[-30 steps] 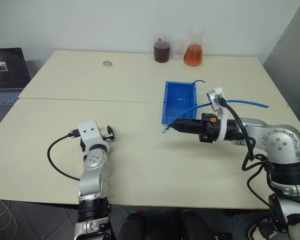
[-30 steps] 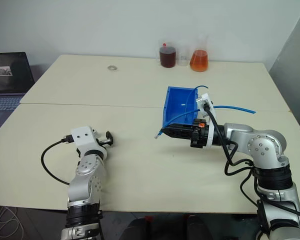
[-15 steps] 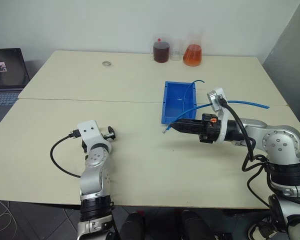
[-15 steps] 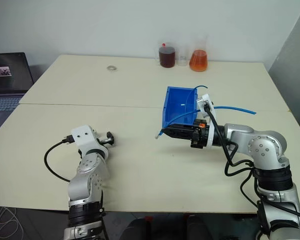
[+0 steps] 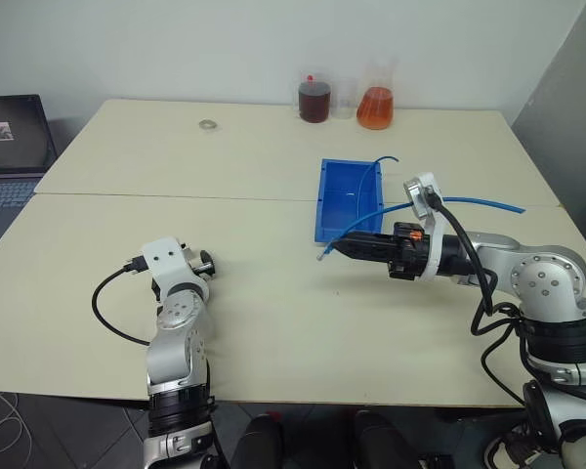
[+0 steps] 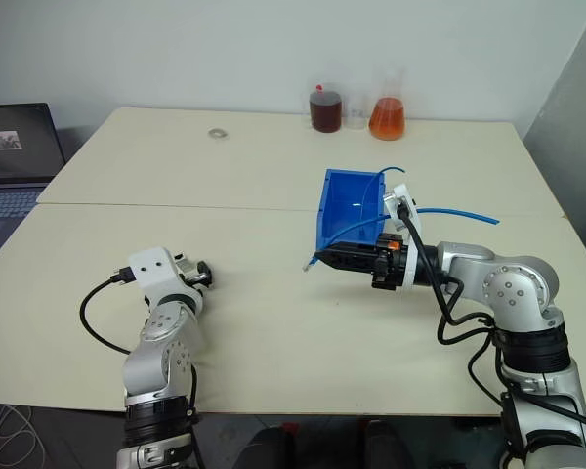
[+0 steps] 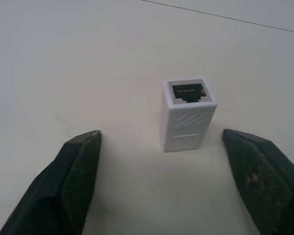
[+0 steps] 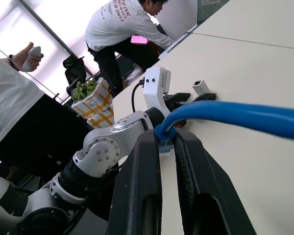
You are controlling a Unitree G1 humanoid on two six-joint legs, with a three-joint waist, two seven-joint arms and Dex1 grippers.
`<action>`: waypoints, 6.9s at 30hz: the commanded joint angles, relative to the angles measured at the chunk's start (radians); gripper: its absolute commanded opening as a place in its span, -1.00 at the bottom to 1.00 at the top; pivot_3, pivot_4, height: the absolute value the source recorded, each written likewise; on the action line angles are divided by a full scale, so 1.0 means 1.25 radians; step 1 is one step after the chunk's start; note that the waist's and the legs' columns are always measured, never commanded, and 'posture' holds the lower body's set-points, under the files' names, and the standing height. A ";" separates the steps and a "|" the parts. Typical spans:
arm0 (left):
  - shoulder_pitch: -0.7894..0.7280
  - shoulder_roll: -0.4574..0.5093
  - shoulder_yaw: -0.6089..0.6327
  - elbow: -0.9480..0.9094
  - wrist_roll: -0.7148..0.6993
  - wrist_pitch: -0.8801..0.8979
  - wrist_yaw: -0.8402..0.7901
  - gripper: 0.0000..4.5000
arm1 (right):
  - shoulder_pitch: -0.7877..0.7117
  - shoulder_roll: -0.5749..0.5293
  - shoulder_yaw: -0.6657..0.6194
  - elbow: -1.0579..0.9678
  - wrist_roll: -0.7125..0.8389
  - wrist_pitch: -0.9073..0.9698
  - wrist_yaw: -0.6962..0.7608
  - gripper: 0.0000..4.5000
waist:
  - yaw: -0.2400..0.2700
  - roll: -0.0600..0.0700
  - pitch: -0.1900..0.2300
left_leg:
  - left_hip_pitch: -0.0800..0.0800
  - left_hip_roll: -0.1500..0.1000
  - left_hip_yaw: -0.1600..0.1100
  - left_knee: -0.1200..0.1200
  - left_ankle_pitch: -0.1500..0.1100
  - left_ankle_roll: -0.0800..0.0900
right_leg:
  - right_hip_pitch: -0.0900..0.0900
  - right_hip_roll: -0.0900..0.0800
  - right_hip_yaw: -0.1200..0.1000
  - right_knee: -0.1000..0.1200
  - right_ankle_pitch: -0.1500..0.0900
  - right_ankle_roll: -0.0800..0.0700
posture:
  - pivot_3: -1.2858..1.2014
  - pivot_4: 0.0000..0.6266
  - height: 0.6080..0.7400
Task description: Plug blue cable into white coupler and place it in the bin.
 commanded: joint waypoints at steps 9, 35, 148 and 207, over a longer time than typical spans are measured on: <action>-0.034 0.031 0.013 0.037 -0.017 0.001 -0.035 -0.25 | 0.006 0.005 -0.034 -0.024 0.004 -0.008 -0.004 -0.94 | 0.000 0.000 0.000 | 0.000 0.000 0.000 0.001 0.000 0.000 | 0.000 0.000 0.000 0.002 0.000 0.000 | 0.03 -0.52 1.00; -0.022 0.464 -0.318 -0.022 -0.191 -0.133 -1.047 -0.66 | 0.040 -0.012 -0.056 -0.047 -0.055 -0.047 -0.001 -0.94 | -0.018 0.000 0.000 | 0.000 0.001 0.000 -0.001 0.001 -0.002 | -0.001 0.002 0.000 0.002 -0.001 -0.001 | 0.03 -0.52 1.00; -0.058 0.400 -0.427 0.319 -0.066 -0.552 -1.282 -0.66 | 0.044 0.063 0.361 0.073 -0.724 -0.525 0.351 -0.94 | -0.023 0.001 0.000 | 0.004 0.002 -0.002 0.001 0.003 0.001 | -0.001 0.005 0.000 0.010 0.000 -0.003 | 0.03 -0.52 1.00; -0.054 0.409 -0.404 0.234 -0.112 -0.503 -1.258 -0.29 | 0.066 0.086 0.370 -0.009 -0.782 -0.357 0.292 -0.94 | -0.036 0.005 -0.005 | 0.022 0.003 -0.003 -0.003 0.004 0.004 | 0.015 0.007 0.000 0.009 -0.003 -0.002 | 0.03 -0.52 1.00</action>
